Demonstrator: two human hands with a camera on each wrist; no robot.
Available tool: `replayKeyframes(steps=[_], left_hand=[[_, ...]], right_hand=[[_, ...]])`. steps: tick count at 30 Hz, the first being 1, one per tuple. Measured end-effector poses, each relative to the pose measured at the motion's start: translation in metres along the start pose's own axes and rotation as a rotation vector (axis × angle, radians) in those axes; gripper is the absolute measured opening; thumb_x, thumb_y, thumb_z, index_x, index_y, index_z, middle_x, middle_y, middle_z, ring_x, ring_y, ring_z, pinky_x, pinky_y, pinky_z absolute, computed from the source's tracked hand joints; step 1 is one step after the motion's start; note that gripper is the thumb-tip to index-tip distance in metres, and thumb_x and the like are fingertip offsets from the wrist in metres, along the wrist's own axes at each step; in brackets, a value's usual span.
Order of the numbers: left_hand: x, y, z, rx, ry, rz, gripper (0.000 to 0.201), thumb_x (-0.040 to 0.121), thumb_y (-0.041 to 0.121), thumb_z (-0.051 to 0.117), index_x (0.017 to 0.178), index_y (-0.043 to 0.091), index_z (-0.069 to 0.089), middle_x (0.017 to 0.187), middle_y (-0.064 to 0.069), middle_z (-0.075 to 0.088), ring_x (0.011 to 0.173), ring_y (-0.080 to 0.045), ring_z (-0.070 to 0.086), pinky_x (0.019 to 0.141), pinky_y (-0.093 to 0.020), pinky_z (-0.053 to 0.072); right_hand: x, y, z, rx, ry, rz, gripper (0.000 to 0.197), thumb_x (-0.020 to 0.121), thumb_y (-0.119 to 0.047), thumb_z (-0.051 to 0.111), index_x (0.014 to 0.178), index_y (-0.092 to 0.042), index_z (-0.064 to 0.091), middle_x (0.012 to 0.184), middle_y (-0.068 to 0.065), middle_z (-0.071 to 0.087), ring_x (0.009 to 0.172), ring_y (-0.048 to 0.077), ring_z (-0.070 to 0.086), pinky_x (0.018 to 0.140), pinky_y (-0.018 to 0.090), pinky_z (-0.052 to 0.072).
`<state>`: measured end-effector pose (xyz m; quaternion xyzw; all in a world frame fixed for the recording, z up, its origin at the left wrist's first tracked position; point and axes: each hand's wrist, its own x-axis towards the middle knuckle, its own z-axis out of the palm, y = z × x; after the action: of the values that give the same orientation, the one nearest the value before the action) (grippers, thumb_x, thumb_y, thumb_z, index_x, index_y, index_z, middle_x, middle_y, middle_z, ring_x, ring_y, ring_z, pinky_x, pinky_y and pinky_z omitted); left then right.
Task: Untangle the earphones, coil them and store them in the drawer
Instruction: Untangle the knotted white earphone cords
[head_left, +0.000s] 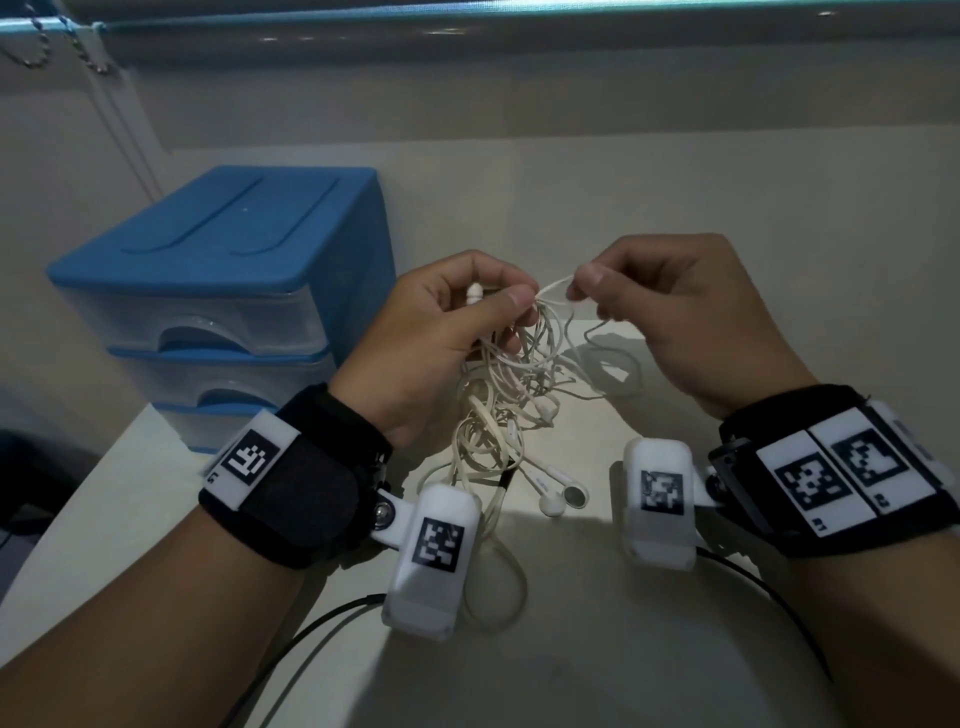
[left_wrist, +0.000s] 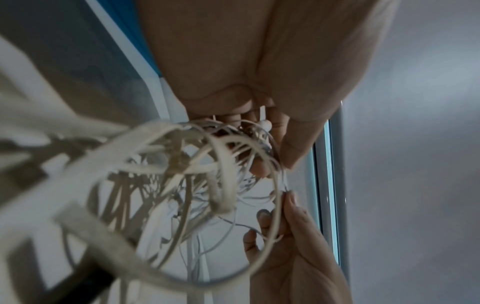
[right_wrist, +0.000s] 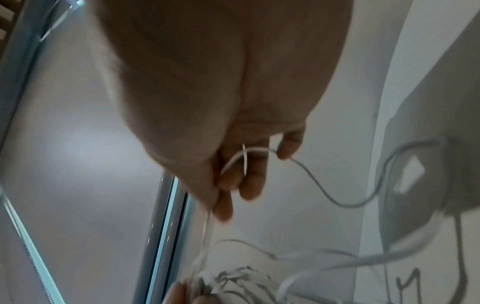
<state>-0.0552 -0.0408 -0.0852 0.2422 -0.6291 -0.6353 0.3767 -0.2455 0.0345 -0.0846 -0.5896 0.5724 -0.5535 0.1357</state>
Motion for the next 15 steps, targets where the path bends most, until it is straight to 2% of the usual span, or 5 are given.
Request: replayKeyframes(steps=[3, 7, 11, 15], left_hand=[[0.0, 0.0, 0.0, -0.019, 0.009, -0.017, 0.006, 0.095, 0.008, 0.064, 0.091, 0.006, 0.068, 0.078, -0.01, 0.065, 0.062, -0.015, 0.06, 0.059, -0.028, 0.054], [0.0, 0.0, -0.001, -0.016, -0.025, -0.019, 0.009, 0.095, 0.004, 0.063, 0.088, 0.007, 0.067, 0.08, -0.011, 0.065, 0.064, -0.016, 0.06, 0.06, -0.028, 0.053], [0.0, 0.001, 0.0, 0.047, -0.03, 0.001, 0.007, 0.091, -0.001, 0.066, 0.092, 0.006, 0.068, 0.083, -0.011, 0.069, 0.062, -0.015, 0.062, 0.062, -0.023, 0.055], [0.0, 0.001, -0.002, 0.039, 0.036, -0.006, 0.006, 0.093, 0.003, 0.064, 0.091, 0.006, 0.069, 0.086, -0.014, 0.068, 0.06, -0.015, 0.058, 0.058, -0.022, 0.05]], right_hand=[[0.003, 0.0, -0.004, 0.006, 0.225, 0.013, 0.018, 0.097, -0.018, 0.065, 0.082, -0.013, 0.074, 0.076, -0.002, 0.072, 0.064, 0.01, 0.06, 0.067, 0.023, 0.05], [0.005, 0.002, -0.011, 0.042, 0.484, 0.095, 0.02, 0.099, -0.02, 0.06, 0.082, -0.018, 0.07, 0.082, -0.01, 0.072, 0.068, 0.006, 0.059, 0.072, 0.02, 0.051], [0.007, 0.003, -0.013, 0.092, 0.586, 0.086, 0.022, 0.099, -0.018, 0.056, 0.079, -0.023, 0.064, 0.081, -0.01, 0.068, 0.074, 0.003, 0.058, 0.075, 0.016, 0.048], [0.009, -0.001, -0.018, 0.318, 0.714, 0.078, 0.022, 0.092, -0.009, 0.05, 0.075, -0.02, 0.058, 0.079, -0.002, 0.069, 0.083, 0.012, 0.068, 0.075, 0.015, 0.049]])
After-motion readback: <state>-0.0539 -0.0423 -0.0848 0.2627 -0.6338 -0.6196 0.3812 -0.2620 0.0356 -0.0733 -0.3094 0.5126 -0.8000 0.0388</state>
